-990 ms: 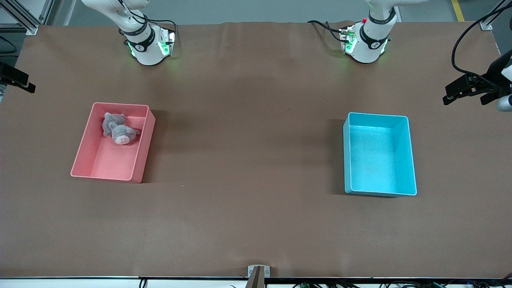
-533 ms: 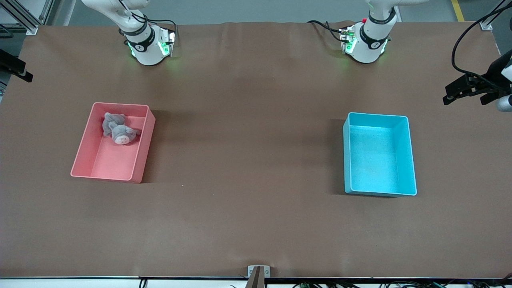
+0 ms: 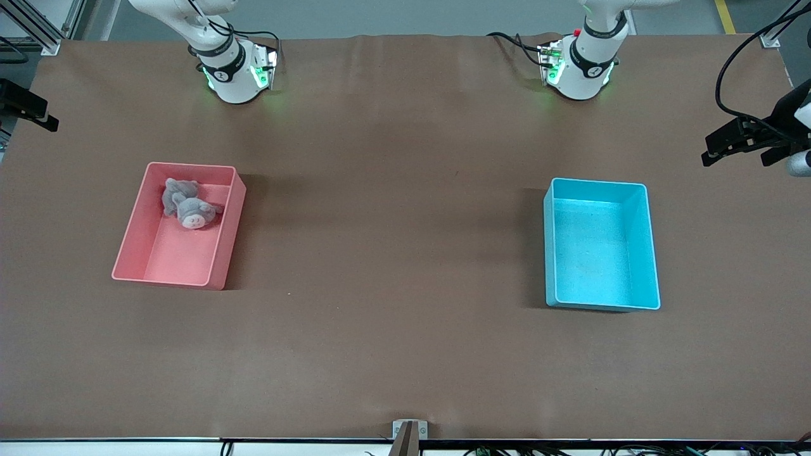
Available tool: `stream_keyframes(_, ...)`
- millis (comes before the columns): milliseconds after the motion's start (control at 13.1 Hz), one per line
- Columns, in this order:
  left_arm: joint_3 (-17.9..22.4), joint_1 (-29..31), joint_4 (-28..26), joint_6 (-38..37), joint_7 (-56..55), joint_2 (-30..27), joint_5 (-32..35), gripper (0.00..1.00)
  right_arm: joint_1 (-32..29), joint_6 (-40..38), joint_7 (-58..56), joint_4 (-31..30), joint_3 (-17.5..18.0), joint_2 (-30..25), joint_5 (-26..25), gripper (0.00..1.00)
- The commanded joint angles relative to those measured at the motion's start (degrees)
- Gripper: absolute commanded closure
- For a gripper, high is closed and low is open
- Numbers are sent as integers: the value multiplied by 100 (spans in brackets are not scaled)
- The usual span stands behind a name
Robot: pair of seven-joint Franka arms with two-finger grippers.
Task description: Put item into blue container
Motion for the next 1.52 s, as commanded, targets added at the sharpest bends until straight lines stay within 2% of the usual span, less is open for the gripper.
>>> stream_keyframes(0,12,-4,152,-126,38,56,60,0,104,-48,310,-128,37,-176,30,0)
stream_keyframes(609,12,-4,161,-126,38,56,51,0,52,4,301,38,11,-10,4,0)
stream_keyframes(761,-15,-57,161,-117,21,56,51,0,-35,57,266,126,-15,664,-14,0)
stream_keyframes(1066,-41,-57,310,-108,29,64,34,0,-413,532,213,232,-15,1553,-14,0)
stream_keyframes(1218,-32,-22,310,-108,29,64,33,0,-492,689,248,-91,-7,1626,65,0)
stream_keyframes(1294,-32,-13,319,-108,29,64,33,0,-510,960,283,-441,-7,1600,144,0)
stream_keyframes(1446,-32,-13,310,-108,29,64,25,0,-607,1679,309,-1372,-7,1521,643,0)
